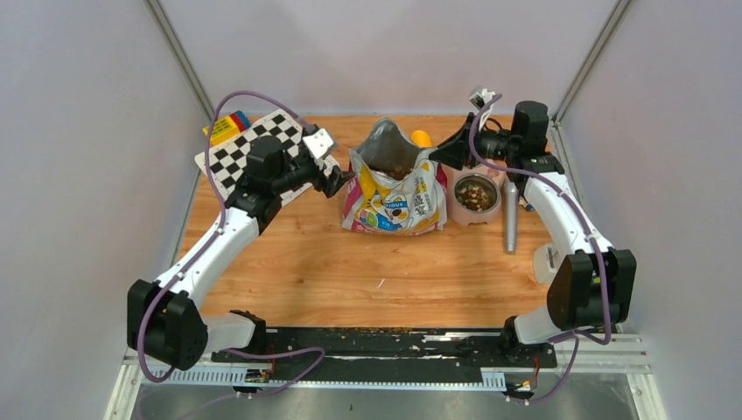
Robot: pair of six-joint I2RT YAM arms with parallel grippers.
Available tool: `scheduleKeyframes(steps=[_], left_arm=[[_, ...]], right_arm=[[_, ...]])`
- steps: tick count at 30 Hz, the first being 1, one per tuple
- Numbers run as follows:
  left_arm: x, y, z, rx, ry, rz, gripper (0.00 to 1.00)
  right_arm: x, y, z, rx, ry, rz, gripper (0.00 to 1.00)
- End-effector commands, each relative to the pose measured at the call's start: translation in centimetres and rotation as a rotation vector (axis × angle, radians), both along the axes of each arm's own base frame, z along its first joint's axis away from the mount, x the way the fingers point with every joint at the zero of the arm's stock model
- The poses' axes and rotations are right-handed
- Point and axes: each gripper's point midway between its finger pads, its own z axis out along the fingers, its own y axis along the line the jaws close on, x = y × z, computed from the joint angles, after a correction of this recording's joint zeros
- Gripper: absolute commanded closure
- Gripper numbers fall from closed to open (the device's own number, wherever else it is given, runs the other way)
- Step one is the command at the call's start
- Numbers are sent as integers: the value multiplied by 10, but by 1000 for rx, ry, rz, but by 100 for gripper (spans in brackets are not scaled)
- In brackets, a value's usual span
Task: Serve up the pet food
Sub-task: Close the pet food bag at the center of the board.
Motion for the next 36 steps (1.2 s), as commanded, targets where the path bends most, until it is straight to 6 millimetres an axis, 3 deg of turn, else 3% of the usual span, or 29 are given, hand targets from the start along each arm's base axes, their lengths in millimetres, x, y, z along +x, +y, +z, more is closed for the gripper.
scheduleKeyframes(steps=[1, 7, 12, 18, 20, 23, 26, 30, 34, 35, 36], left_arm=[[-19, -10, 20, -33, 39, -114, 13], [-19, -18, 21, 2, 60, -188, 5], [-8, -24, 24, 36, 56, -223, 6], [-2, -28, 29, 53, 63, -253, 10], [-3, -31, 26, 55, 75, -277, 18], [-5, -34, 23, 54, 90, -308, 44], [-13, -36, 24, 49, 96, -347, 63], [-20, -37, 26, 48, 103, -379, 98], [-19, -31, 31, 42, 108, -332, 100], [-15, -27, 36, 31, 87, -303, 100], [-10, -22, 37, 16, 102, -257, 100]], right_arm=[[-19, 16, 25, -3, -128, 137, 68], [-18, 16, 27, -34, -165, 139, 68], [-17, 14, 20, -79, -193, 132, 90], [-21, 11, 7, -110, -202, 127, 100], [-21, 11, 4, -114, -198, 124, 100], [-19, 10, 3, -122, -201, 112, 100], [-16, 9, 5, -130, -213, 100, 100], [-14, 8, 12, -134, -230, 87, 100], [-12, 7, 27, -144, -282, 82, 100], [-12, 7, 33, -148, -300, 84, 98], [-13, 8, 39, -151, -321, 92, 89]])
